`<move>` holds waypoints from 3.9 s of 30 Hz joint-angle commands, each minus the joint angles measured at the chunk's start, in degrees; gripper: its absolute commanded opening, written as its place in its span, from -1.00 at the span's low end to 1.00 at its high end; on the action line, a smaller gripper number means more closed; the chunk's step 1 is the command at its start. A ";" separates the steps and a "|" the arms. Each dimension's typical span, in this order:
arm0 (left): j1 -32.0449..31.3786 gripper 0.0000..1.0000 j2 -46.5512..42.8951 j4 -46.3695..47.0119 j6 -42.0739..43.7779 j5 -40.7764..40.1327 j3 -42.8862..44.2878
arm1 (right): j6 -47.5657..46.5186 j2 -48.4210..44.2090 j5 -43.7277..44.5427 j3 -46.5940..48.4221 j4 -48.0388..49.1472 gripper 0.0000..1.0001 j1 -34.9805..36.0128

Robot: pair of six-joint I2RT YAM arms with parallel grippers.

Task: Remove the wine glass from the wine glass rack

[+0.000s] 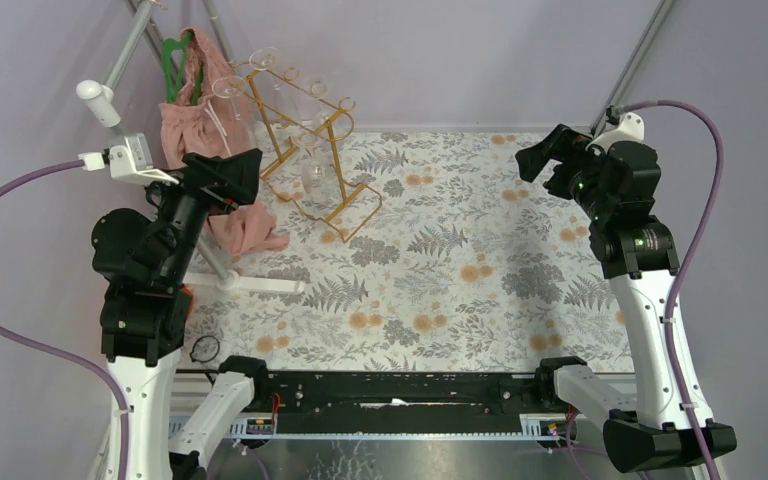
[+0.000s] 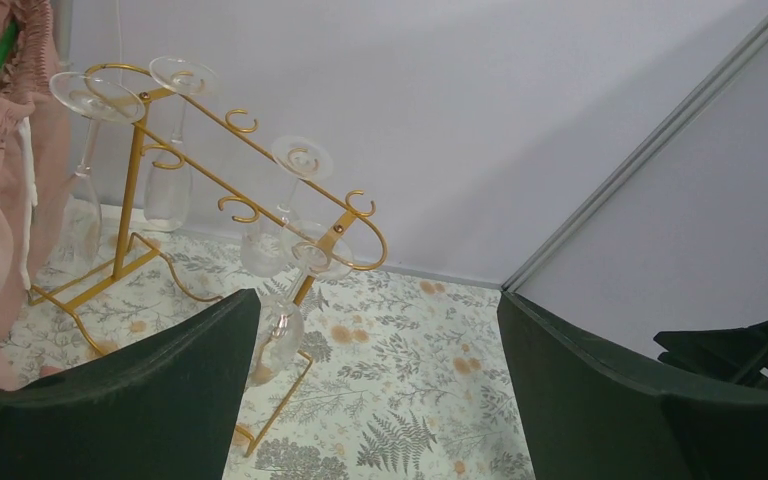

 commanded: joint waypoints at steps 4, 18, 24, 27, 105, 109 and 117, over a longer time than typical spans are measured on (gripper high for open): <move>0.02 0.94 0.40 0.53 0.41 -1.38 -1.10 | -0.29 -2.37 -0.23 -3.02 4.36 0.99 0.35; 0.07 0.97 1.52 0.83 -0.09 -3.35 -2.25 | 11.14 6.03 -17.90 -9.30 18.53 0.81 0.45; 0.07 0.97 2.75 0.88 -0.31 -3.79 -2.67 | 5.24 18.00 -18.66 3.57 12.21 0.76 9.18; 0.13 0.97 3.09 1.32 -0.44 -3.87 -2.95 | 5.70 22.06 -18.77 7.66 13.04 0.72 13.16; 0.07 0.98 2.61 1.36 3.50 -8.23 -5.16 | 40.87 61.22 -31.72 33.90 43.68 -0.57 26.74; 0.07 0.98 2.40 1.34 3.42 -8.26 -5.07 | 43.29 60.49 -31.04 30.71 46.92 -0.69 26.79; 0.07 0.98 2.49 1.44 3.07 -7.76 -5.14 | 50.00 56.69 -26.63 21.96 51.55 -1.00 26.74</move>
